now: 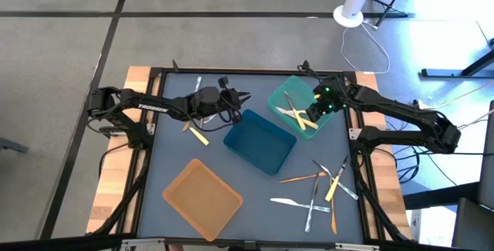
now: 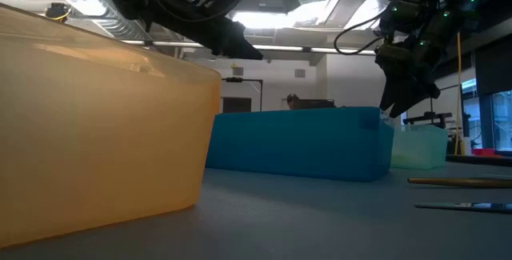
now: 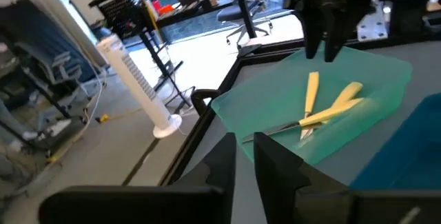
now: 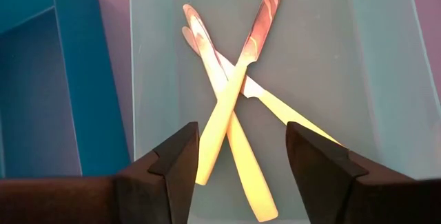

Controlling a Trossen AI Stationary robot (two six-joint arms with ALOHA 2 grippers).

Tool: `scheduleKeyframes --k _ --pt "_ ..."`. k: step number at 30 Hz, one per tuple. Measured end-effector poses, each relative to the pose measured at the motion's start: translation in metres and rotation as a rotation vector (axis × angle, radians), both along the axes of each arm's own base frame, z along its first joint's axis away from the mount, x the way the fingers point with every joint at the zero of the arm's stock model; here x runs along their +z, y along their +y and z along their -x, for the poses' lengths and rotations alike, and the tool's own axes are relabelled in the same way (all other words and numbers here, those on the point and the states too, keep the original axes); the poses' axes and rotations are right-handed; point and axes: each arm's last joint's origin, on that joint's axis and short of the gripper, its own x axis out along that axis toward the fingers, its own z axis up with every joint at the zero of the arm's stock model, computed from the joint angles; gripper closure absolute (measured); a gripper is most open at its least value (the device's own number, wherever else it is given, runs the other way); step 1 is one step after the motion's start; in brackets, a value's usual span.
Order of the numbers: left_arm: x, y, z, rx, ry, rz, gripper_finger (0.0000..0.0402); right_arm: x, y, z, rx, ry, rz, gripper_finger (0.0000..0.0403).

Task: Sort silverware by color (type)
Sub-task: Put the right gold knife into the dark blue bin

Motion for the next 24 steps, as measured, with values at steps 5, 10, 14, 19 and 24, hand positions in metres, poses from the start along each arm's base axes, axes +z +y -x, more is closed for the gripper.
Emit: scheduleKeyframes --k 5,10,14,19,24 --pt "0.0 0.006 0.002 0.036 -0.036 0.059 0.0298 0.0 0.0 0.0 0.0 0.0 0.0 0.0198" --pt "0.0 0.012 0.003 0.073 -0.081 0.131 0.0251 0.0 0.0 0.0 0.0 0.0 0.0 0.0198" --pt "0.0 0.018 0.005 0.102 -0.112 0.178 0.0219 0.0 0.0 0.0 0.0 0.0 0.0 0.0198" --pt "0.0 0.023 0.007 0.131 -0.144 0.224 0.0188 0.0 0.0 0.0 0.0 0.0 0.0 0.0198" --pt "0.0 0.024 0.007 0.138 -0.154 0.238 0.018 0.0 0.0 0.0 0.0 0.0 0.0 0.0198"
